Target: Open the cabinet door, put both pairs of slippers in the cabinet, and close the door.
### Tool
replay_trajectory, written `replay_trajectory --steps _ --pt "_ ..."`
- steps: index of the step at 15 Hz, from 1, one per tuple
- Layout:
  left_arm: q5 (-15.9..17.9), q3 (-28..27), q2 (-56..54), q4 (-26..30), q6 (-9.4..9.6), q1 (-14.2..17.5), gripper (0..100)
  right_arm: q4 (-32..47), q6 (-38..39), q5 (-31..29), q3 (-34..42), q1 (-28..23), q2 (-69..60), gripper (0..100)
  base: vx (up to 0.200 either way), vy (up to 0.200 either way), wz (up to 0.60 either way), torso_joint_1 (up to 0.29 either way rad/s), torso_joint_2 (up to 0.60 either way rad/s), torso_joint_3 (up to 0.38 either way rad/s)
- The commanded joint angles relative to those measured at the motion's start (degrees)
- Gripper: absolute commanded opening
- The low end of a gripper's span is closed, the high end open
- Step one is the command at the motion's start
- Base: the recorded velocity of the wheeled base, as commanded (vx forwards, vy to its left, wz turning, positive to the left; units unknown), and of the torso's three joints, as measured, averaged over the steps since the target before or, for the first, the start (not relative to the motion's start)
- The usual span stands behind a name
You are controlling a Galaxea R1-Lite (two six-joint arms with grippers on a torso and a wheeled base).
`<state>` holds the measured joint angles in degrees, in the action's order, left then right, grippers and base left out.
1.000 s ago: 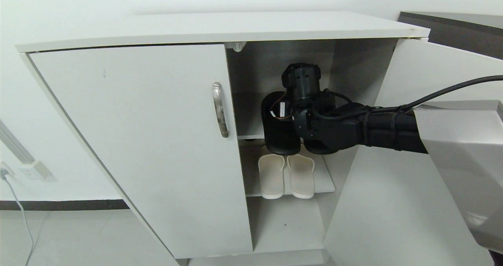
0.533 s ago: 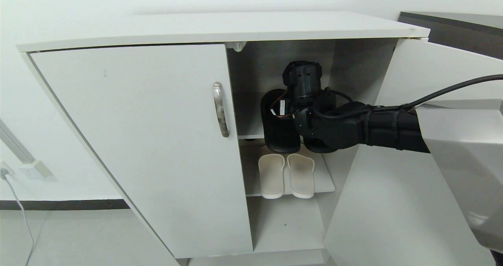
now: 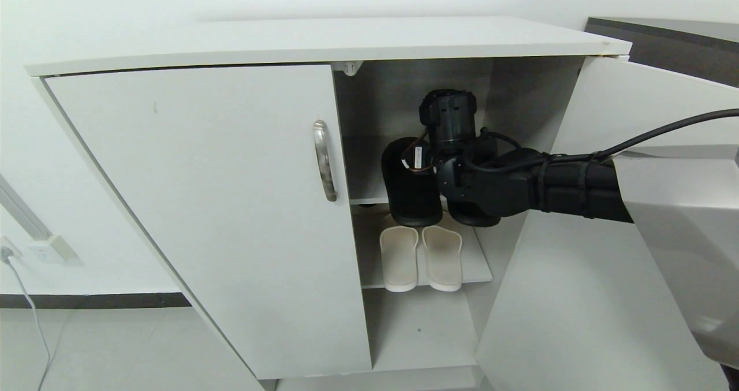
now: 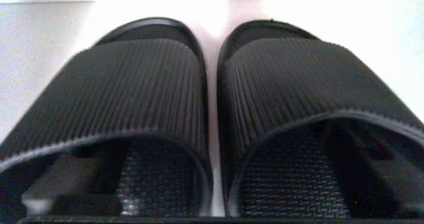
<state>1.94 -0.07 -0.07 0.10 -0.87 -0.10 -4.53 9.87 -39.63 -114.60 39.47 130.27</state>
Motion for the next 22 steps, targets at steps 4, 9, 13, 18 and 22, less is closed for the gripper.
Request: replay_trajectory --steps 4,9,13,18,22 --pt "0.0 -0.01 0.07 -0.01 -0.01 0.01 0 0.23 0.06 -0.09 0.01 0.96 -0.37 100 0.0 0.0 0.0 0.0 0.0 0.0" --pt "0.0 -0.01 0.07 -0.01 -0.1 0.01 0 -0.04 0.23 -0.27 1.66 1.66 -2.39 100 0.0 0.0 0.0 0.0 0.0 0.0" --pt "0.0 -0.01 0.07 -0.01 -0.1 0.01 0 -0.21 1.29 -0.36 7.9 2.36 -6.87 100 0.0 0.0 0.0 0.0 0.0 0.0" --pt "0.0 -0.01 0.07 -0.01 -0.1 0.01 0 -0.39 2.87 -0.36 14.06 3.77 -10.65 100 0.0 0.0 0.0 0.0 0.0 0.0" --pt "0.0 -0.01 0.07 -0.01 -0.1 0.01 0 -2.23 3.92 -0.62 24.16 7.46 -18.21 100 0.0 0.0 0.0 0.0 0.0 0.0"
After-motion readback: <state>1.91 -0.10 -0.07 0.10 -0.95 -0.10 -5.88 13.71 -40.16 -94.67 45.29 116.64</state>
